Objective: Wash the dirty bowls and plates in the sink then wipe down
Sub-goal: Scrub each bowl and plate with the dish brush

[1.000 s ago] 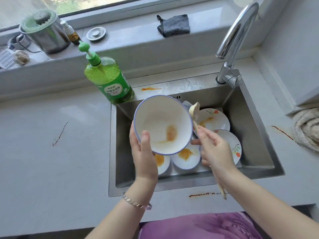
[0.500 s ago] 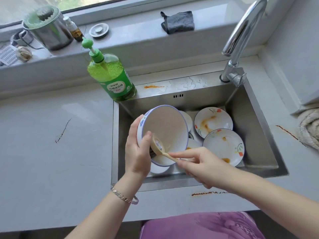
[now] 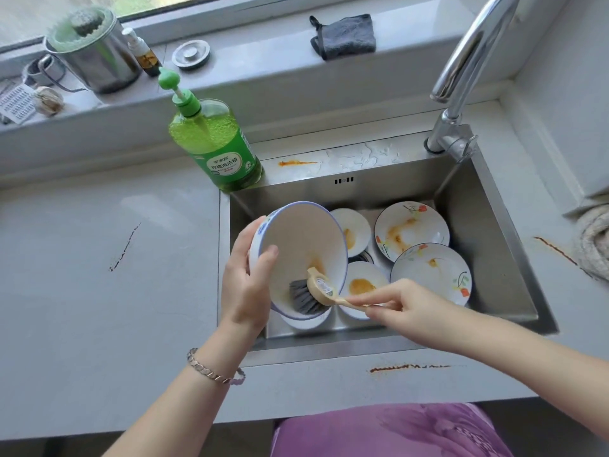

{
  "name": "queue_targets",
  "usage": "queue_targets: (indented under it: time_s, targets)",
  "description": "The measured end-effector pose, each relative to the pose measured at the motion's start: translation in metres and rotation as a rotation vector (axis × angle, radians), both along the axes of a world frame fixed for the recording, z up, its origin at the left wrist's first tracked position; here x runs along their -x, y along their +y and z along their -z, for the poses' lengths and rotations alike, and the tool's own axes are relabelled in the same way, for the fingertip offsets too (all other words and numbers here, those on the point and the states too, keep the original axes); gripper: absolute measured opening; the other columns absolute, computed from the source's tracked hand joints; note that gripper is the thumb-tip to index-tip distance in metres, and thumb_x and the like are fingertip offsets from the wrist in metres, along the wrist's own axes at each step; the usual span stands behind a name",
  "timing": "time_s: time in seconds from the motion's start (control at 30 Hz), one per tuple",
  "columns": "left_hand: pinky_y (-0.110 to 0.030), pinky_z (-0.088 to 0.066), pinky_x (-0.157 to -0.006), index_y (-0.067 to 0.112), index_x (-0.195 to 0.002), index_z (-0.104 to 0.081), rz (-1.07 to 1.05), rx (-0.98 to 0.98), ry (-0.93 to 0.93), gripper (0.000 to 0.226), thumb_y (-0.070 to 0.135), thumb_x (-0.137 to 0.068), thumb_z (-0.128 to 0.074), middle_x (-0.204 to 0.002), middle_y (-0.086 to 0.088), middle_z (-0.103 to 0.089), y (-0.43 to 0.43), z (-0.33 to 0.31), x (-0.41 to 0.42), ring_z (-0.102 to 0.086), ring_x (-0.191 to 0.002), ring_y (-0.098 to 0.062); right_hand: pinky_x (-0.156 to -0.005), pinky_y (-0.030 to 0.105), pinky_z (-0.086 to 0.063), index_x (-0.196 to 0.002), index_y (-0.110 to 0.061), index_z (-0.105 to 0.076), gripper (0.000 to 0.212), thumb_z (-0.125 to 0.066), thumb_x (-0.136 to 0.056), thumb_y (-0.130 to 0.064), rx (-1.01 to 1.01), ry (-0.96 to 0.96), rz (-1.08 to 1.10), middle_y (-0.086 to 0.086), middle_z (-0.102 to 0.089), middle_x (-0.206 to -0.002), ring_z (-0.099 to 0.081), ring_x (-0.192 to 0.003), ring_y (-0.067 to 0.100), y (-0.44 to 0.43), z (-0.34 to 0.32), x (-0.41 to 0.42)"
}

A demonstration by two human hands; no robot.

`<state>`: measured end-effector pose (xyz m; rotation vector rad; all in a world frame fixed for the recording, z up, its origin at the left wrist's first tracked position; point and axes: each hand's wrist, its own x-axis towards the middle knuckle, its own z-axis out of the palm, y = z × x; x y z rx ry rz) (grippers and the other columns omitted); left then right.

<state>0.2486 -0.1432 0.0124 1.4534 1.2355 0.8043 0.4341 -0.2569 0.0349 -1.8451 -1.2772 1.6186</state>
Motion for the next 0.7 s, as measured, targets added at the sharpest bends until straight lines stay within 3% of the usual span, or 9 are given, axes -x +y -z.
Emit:
queue_targets:
  time_s: [0.07,0.23,0.37,0.47,0.53,0.6,0.63,0.67,0.7]
  targets:
    - [-0.031,-0.046,-0.087,0.026,-0.121,-0.057,0.040,0.009,0.033,0.059,0.049,-0.068,-0.048,-0.117,0.009,-0.060,-0.006,0.002,-0.003,-0.055,-0.107,-0.010,-0.042,0.017,-0.023,-0.109,-0.048,-0.061,0.029,-0.046,-0.095,-0.028,0.000,-0.030,-0.024,-0.011,-0.033,-0.035,-0.019,-0.044,0.009,0.003,-0.001,0.004]
    - [-0.021,-0.044,-0.083,0.035,-0.108,-0.059,-0.028,0.056,-0.054,0.047,0.047,-0.064,-0.047,-0.107,0.013,-0.062,-0.008,0.001,-0.005,-0.056,-0.099,-0.004,-0.037,0.019,-0.022,-0.107,-0.048,-0.062,0.030,-0.049,-0.095,-0.024,0.034,0.184,0.051,0.002,-0.034,-0.060,-0.023,-0.044,0.011,0.003,-0.005,0.009]
    - [-0.027,-0.046,-0.085,0.028,-0.116,-0.059,0.020,0.074,-0.008,0.057,0.049,-0.064,-0.049,-0.113,0.007,-0.062,-0.005,0.002,-0.005,-0.055,-0.104,-0.010,-0.043,0.018,-0.021,-0.110,-0.045,-0.063,0.029,-0.048,-0.095,-0.025,0.001,0.031,0.001,-0.013,-0.032,-0.042,-0.021,-0.040,0.006,0.000,0.004,0.006]
    - [-0.032,-0.047,-0.086,0.036,-0.105,-0.062,0.007,0.100,-0.034,0.043,0.046,-0.064,-0.050,-0.103,0.011,-0.065,-0.009,0.001,-0.010,-0.058,-0.099,-0.012,-0.053,0.018,-0.029,-0.111,-0.045,-0.063,0.030,-0.047,-0.095,-0.026,-0.026,0.066,-0.012,-0.015,-0.055,-0.051,-0.047,-0.045,0.009,0.002,-0.001,0.019]
    - [-0.028,-0.044,-0.081,0.034,-0.102,-0.062,-0.027,0.121,-0.042,0.038,0.041,-0.066,-0.053,-0.099,0.011,-0.064,-0.002,-0.002,-0.005,-0.058,-0.094,-0.010,-0.059,0.017,-0.040,-0.114,-0.049,-0.059,0.031,-0.045,-0.096,-0.027,-0.030,-0.055,-0.053,-0.022,-0.063,-0.067,-0.055,-0.059,0.003,0.000,-0.004,0.011]
    - [-0.026,-0.043,-0.078,0.037,-0.104,-0.061,0.033,0.140,0.033,0.037,0.040,-0.068,-0.052,-0.099,0.014,-0.065,0.002,-0.006,0.001,-0.058,-0.093,-0.005,-0.073,0.026,-0.048,-0.121,-0.054,-0.051,0.037,-0.041,-0.097,-0.026,-0.088,-0.307,-0.157,-0.015,-0.068,-0.096,-0.061,-0.084,0.010,-0.002,-0.004,-0.004]
    - [-0.026,-0.043,-0.079,0.041,-0.103,-0.061,0.087,0.155,0.079,0.037,0.043,-0.067,-0.052,-0.099,0.018,-0.065,0.001,-0.006,0.002,-0.058,-0.093,-0.002,-0.069,0.033,-0.049,-0.124,-0.057,-0.045,0.042,-0.041,-0.096,-0.025,-0.153,-0.472,-0.235,-0.008,-0.066,-0.094,-0.060,-0.083,0.018,0.000,-0.003,-0.010]
    - [-0.026,-0.043,-0.080,0.046,-0.102,-0.060,0.137,0.173,0.122,0.038,0.047,-0.065,-0.050,-0.099,0.023,-0.065,-0.003,-0.007,0.002,-0.058,-0.094,0.001,-0.056,0.036,-0.044,-0.126,-0.058,-0.042,0.047,-0.048,-0.093,-0.024,-0.248,-0.668,-0.304,-0.005,-0.060,-0.079,-0.056,-0.072,0.024,0.004,0.000,-0.013]
    - [-0.026,-0.044,-0.082,0.050,-0.102,-0.058,0.172,0.184,0.161,0.040,0.050,-0.063,-0.049,-0.100,0.028,-0.063,-0.008,-0.008,0.001,-0.057,-0.096,0.004,-0.040,0.031,-0.029,-0.123,-0.055,-0.048,0.054,-0.062,-0.083,-0.021,-0.364,-0.845,-0.333,-0.003,-0.045,-0.063,-0.045,-0.055,0.025,0.007,0.006,-0.014]
